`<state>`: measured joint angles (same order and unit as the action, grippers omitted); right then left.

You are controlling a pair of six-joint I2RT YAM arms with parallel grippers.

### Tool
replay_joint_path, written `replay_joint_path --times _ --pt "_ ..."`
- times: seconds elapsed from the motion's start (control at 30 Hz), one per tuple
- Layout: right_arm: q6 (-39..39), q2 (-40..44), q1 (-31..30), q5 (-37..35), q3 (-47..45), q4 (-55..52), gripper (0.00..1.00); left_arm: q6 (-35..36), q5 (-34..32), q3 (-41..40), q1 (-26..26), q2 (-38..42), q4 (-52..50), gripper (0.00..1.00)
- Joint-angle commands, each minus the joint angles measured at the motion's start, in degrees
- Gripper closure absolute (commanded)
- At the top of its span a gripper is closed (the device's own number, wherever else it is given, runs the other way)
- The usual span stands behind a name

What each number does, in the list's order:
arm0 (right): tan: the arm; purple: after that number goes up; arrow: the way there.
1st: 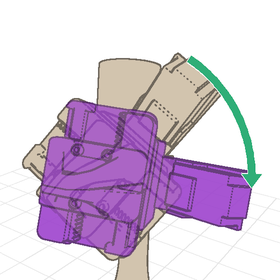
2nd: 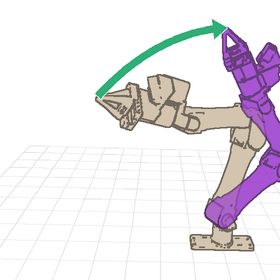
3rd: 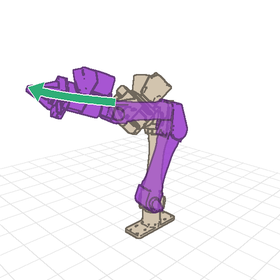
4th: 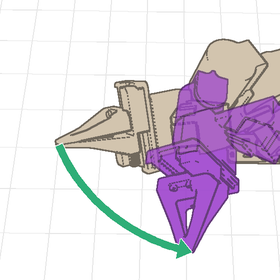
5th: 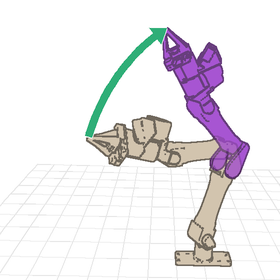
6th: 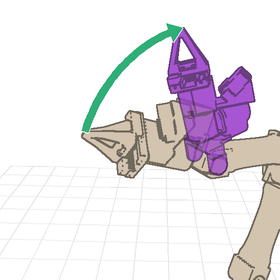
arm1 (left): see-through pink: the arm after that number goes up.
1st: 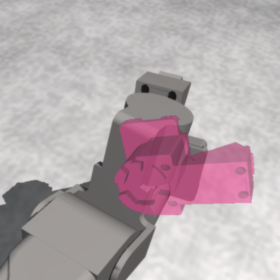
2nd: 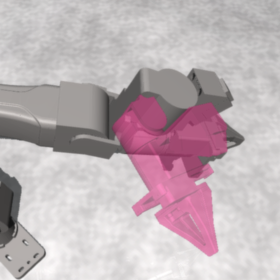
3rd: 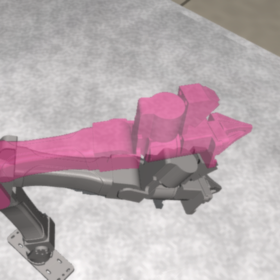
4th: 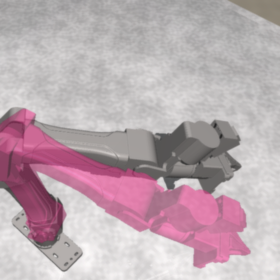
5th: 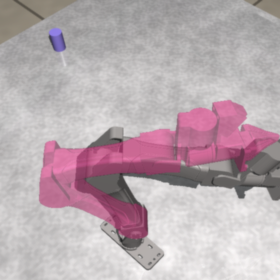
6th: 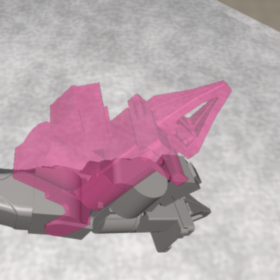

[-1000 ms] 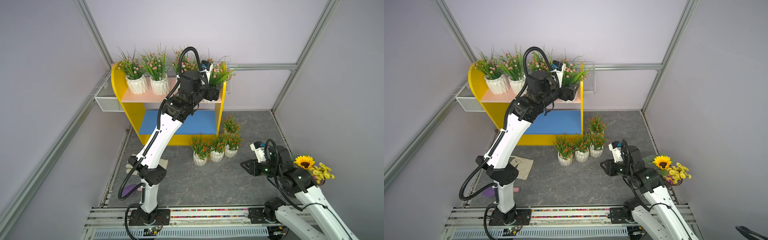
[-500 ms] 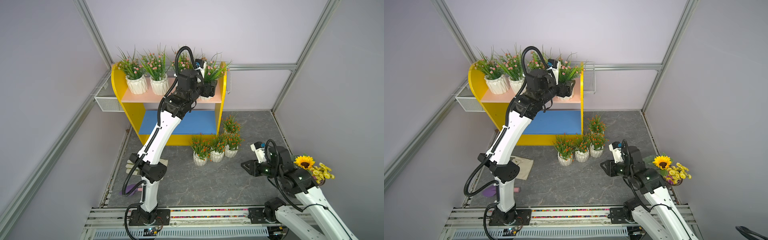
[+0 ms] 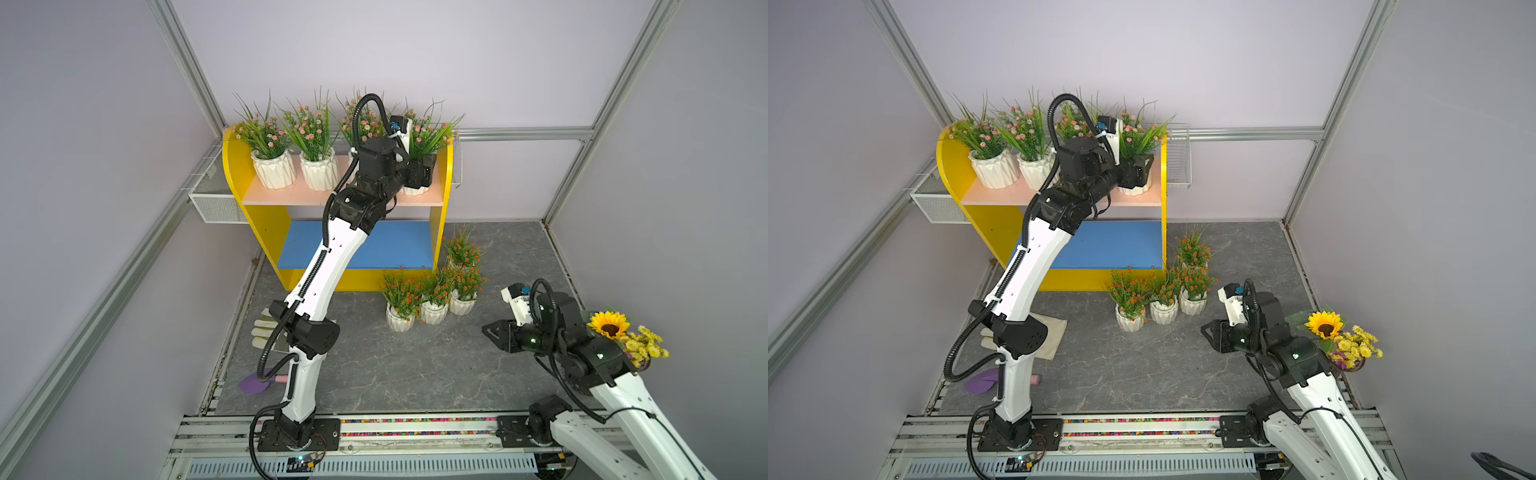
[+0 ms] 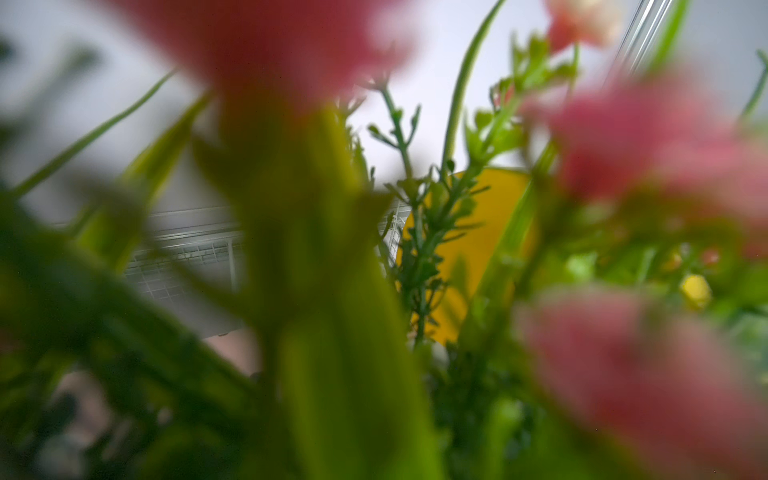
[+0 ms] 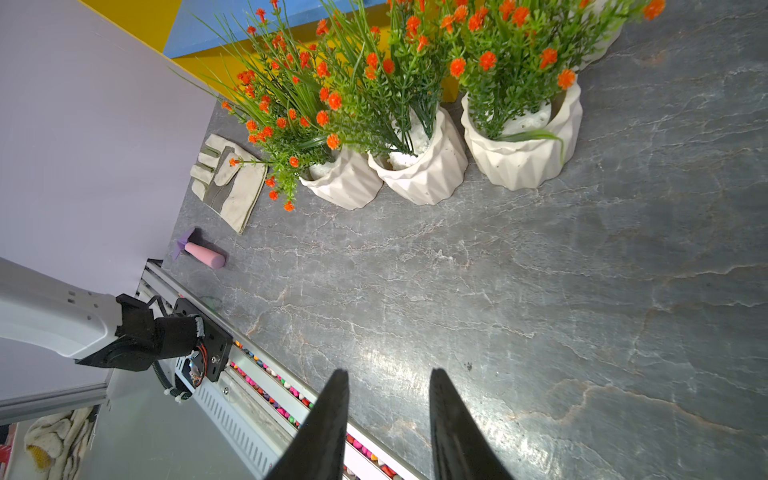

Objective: Place the baby's breath potted plants on the rack by color
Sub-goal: Place the baby's breath potted plant on the rack.

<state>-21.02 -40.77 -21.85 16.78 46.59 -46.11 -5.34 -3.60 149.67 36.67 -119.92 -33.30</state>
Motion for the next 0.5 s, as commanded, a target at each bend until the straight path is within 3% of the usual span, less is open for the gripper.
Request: replay_joint_path --times 0.0,0.13,0.23,0.47 --pt "-0.3 -0.1 0.1 -0.4 -0.3 -0.6 0.64 -0.6 -0.4 1.7 -0.5 -1.4 1.2 0.69" --pt "-0.3 -0.3 0.2 -0.5 -0.4 -0.4 0.64 -0.5 -0.1 1.7 -0.5 -1.3 1.4 0.44" --pt "-0.3 -0.4 0.1 -0.6 -0.4 -0.3 0.64 -0.4 0.2 1.7 -0.5 -0.9 1.4 0.3" --pt "-0.3 -0.2 0.1 -0.7 -0.4 -0.2 0.6 0.0 0.1 1.8 -0.5 0.0 0.9 0.13"
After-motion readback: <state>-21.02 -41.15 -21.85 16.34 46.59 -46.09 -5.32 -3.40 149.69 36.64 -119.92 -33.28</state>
